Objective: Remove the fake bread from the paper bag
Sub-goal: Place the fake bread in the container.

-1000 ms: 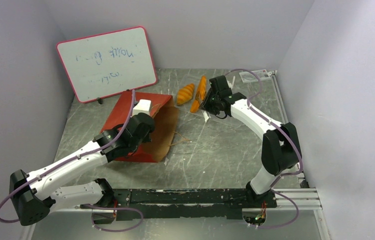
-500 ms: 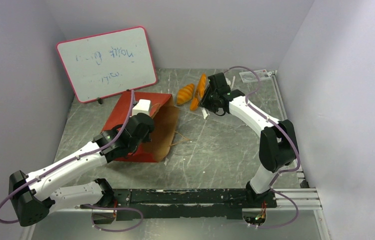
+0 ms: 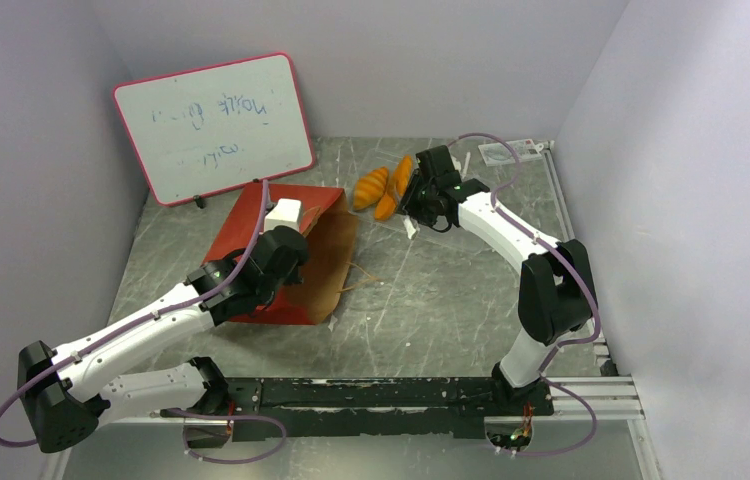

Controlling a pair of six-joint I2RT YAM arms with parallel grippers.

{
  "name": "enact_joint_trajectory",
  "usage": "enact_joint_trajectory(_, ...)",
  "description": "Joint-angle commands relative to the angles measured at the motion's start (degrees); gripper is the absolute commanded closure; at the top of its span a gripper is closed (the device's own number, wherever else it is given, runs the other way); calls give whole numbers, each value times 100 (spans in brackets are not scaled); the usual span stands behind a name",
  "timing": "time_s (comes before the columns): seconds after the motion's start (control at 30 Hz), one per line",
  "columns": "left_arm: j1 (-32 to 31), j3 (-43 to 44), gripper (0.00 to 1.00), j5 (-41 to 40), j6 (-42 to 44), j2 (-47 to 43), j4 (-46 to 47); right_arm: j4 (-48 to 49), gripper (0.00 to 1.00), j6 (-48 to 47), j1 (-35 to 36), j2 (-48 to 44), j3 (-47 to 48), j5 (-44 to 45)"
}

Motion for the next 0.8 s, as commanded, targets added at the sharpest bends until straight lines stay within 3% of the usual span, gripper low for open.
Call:
enact_joint_trajectory(0.0,39,202,93,-11,-8,-83,-15,154,54,70,-16,-255,99,-31)
enact_joint_trajectory(0.17,38,278,93,-14,-23,-138,-128,170,56,112,-18,-358,106,-46)
enact_joint_trajectory(0.5,34,352,93,18,-34,-220,-234,14,95,76,-23,-667,-12,211)
enact_joint_trajectory(0.6,39,360,93,38,-33,-220,-219,-237,100,-157,-23,-703,144,445)
enact_joint_trajectory(0.77,31,334,93,84,0,-235,-133,-903,100,-646,-15,-630,563,1056)
